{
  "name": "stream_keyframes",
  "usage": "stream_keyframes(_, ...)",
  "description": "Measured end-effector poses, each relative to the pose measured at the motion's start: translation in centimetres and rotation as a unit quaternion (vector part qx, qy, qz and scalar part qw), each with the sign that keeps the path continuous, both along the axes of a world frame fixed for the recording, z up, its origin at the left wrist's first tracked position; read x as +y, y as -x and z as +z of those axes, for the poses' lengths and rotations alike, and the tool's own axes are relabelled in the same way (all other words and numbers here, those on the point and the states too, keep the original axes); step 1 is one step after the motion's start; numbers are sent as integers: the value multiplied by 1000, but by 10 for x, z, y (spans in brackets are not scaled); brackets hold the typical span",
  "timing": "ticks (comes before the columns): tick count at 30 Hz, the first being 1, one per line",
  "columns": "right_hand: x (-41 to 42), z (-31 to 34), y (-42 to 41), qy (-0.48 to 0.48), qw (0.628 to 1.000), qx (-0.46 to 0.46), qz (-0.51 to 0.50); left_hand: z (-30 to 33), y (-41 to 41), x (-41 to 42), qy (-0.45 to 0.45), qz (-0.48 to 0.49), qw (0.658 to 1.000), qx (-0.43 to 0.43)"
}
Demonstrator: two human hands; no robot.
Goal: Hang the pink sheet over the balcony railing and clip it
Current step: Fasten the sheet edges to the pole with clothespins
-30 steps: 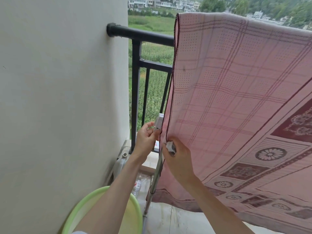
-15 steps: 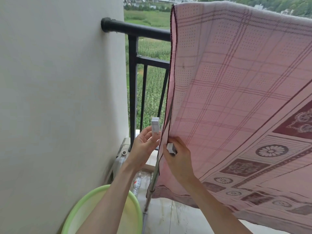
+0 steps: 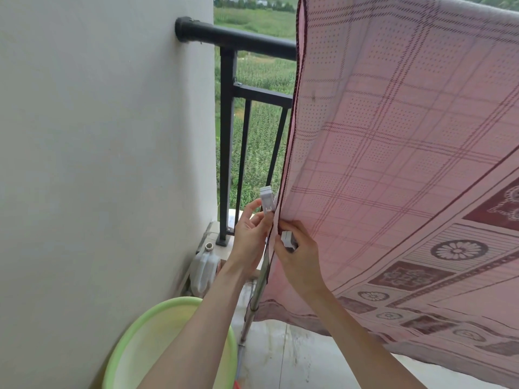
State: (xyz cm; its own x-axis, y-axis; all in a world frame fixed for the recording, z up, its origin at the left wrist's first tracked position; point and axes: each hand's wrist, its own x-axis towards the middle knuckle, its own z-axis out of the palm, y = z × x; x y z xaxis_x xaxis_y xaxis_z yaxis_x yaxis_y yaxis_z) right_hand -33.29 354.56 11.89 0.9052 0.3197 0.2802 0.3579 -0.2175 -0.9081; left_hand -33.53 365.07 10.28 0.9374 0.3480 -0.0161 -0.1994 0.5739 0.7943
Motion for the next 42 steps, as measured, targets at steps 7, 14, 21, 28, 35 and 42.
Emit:
stream_keyframes(7, 1, -7, 6, 32, 999, -24, -17, 2, -9, 11, -57, 4, 998, 40)
stream_keyframes(14, 7, -12, 8, 53, 996, -60, -43, -19, 5, 19, -70, 34, 995, 61)
stream_keyframes(21, 1, -10, 5, 68, 995, -64, -31, 5, 1, 13, -111, -73, 991, 9)
stream_keyframes(28, 3, -12, 6, 56, 997, -50, -31, -4, 2, 16, -87, -55, 995, 5)
stream_keyframes(35, 4, -13, 5, 85, 992, -79, -40, 2, -3, 19, -101, -39, 994, 32)
stream_keyframes(42, 16, -20, 7, 130, 976, -146, -93, 0, 1, 24, -86, -65, 994, 7)
